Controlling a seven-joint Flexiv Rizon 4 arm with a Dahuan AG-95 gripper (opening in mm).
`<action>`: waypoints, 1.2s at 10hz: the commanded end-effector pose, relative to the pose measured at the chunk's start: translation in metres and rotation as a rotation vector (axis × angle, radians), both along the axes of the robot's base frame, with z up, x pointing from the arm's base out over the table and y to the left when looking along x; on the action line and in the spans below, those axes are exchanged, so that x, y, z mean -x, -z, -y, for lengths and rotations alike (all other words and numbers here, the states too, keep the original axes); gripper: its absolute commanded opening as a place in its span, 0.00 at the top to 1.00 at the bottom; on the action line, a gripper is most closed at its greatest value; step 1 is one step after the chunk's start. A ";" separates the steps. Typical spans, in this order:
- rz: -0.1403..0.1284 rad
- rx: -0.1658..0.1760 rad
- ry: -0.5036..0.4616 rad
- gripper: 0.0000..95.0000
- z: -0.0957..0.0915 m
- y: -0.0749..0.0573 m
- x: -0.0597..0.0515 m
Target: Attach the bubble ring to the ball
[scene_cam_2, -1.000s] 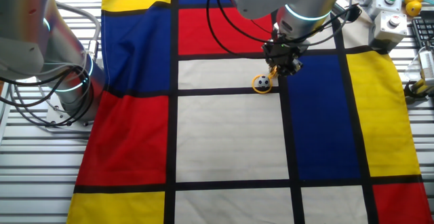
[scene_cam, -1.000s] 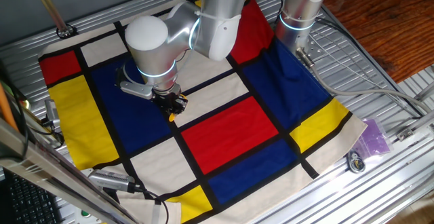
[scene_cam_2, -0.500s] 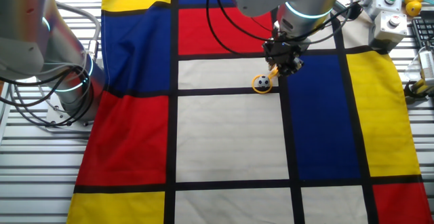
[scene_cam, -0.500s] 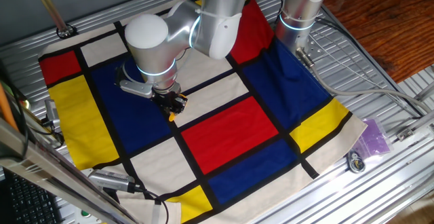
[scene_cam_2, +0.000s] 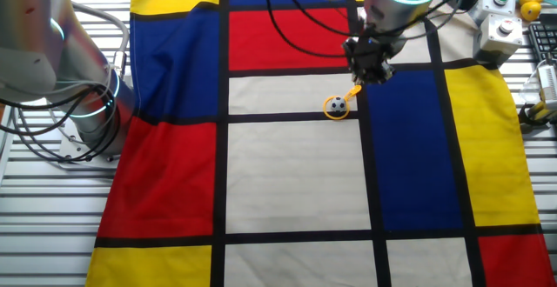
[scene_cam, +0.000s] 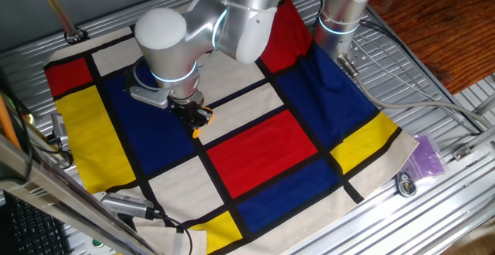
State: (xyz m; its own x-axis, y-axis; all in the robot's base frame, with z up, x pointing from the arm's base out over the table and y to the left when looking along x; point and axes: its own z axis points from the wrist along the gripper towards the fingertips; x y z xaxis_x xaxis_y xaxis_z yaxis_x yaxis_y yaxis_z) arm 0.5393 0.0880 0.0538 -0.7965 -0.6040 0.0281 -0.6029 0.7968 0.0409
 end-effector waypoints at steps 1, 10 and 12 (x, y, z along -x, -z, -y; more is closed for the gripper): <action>-0.034 0.007 0.154 1.00 -0.041 -0.015 -0.007; -0.042 0.088 0.418 1.00 -0.202 -0.009 0.008; -0.044 0.081 0.421 1.00 -0.201 -0.012 0.011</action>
